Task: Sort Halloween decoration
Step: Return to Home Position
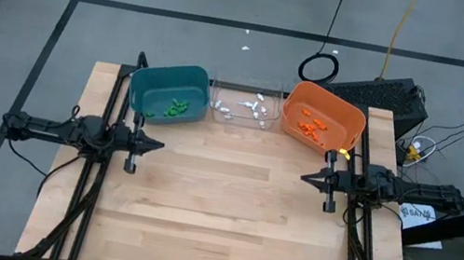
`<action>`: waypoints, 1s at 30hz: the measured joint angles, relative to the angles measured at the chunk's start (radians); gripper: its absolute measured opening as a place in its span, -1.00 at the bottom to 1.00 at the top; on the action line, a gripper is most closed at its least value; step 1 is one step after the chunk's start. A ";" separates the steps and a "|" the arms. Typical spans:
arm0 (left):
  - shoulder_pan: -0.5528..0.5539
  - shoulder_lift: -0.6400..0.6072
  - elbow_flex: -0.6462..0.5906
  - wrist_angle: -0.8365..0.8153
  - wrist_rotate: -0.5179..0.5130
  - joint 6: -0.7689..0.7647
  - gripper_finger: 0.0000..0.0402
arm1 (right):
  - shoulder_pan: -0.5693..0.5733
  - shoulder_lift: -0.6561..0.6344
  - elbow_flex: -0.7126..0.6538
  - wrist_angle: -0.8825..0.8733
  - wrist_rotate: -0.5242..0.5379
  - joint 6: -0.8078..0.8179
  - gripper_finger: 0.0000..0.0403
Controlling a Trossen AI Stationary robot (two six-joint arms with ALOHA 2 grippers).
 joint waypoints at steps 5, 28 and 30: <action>0.000 0.000 0.000 -0.002 0.001 0.002 -1.00 | 0.000 0.000 0.000 0.000 0.000 0.000 -1.00; 0.000 0.000 0.000 0.008 0.000 -0.001 -1.00 | 0.000 0.000 0.000 0.000 0.000 0.000 -1.00; 0.000 0.000 0.000 0.008 0.000 -0.001 -1.00 | 0.000 0.000 0.000 0.000 0.000 0.000 -1.00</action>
